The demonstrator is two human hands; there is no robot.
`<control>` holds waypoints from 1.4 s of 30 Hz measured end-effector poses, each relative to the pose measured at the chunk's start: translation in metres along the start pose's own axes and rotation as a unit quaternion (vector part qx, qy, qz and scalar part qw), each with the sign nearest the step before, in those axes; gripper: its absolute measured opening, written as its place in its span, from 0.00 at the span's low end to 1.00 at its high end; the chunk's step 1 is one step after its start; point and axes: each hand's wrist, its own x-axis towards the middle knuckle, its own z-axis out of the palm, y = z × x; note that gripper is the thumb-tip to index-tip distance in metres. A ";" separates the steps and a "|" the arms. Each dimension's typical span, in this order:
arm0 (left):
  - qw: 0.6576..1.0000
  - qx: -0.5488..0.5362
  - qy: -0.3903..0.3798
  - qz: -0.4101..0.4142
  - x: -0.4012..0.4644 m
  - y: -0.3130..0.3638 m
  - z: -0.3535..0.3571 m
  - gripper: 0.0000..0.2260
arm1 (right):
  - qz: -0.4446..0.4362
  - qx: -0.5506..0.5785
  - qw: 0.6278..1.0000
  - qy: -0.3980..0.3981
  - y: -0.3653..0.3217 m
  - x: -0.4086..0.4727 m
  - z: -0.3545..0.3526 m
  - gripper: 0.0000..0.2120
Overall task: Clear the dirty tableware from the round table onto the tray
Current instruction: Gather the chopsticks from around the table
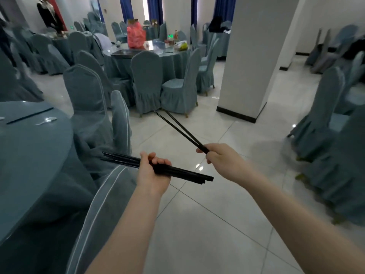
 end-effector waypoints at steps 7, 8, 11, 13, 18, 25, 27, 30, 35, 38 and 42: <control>0.998 0.042 -0.010 -0.039 0.063 -0.040 0.029 0.17 | -0.063 -0.138 0.988 -0.038 0.032 0.056 -0.004 0.10; 0.998 0.035 -0.012 -0.044 0.074 -0.045 0.035 0.17 | -0.066 -0.161 0.984 -0.046 0.034 0.070 -0.002 0.09; 0.998 -0.001 -0.013 -0.054 0.115 -0.053 0.053 0.18 | -0.059 -0.223 0.970 -0.076 0.043 0.119 -0.001 0.09; 0.998 -0.007 -0.004 -0.055 0.153 -0.050 0.070 0.19 | -0.060 -0.246 0.963 -0.090 0.049 0.161 -0.003 0.08; 1.000 0.006 0.014 -0.021 0.228 -0.033 0.119 0.17 | -0.076 -0.231 0.963 -0.112 0.053 0.252 -0.010 0.10; 1.000 0.007 0.003 0.016 0.316 -0.006 0.208 0.16 | 0.072 0.112 0.991 0.011 0.067 0.373 -0.049 0.13; 1.000 0.006 0.000 0.023 0.341 -0.002 0.231 0.13 | 0.101 0.192 0.976 0.032 0.073 0.406 -0.061 0.14; 0.999 0.001 -0.012 0.045 0.381 0.001 0.267 0.11 | 0.135 0.293 0.946 0.005 0.076 0.463 -0.071 0.20; 0.994 -0.033 -0.017 0.103 0.444 0.001 0.321 0.12 | 0.106 0.331 0.936 -0.050 0.068 0.567 -0.076 0.23; 0.989 -0.070 0.006 0.133 0.476 0.014 0.340 0.13 | 0.112 0.353 0.925 -0.087 0.066 0.627 -0.079 0.22; 0.969 -0.148 0.026 0.198 0.504 0.060 0.346 0.16 | 0.126 0.334 0.923 -0.147 0.051 0.706 -0.067 0.18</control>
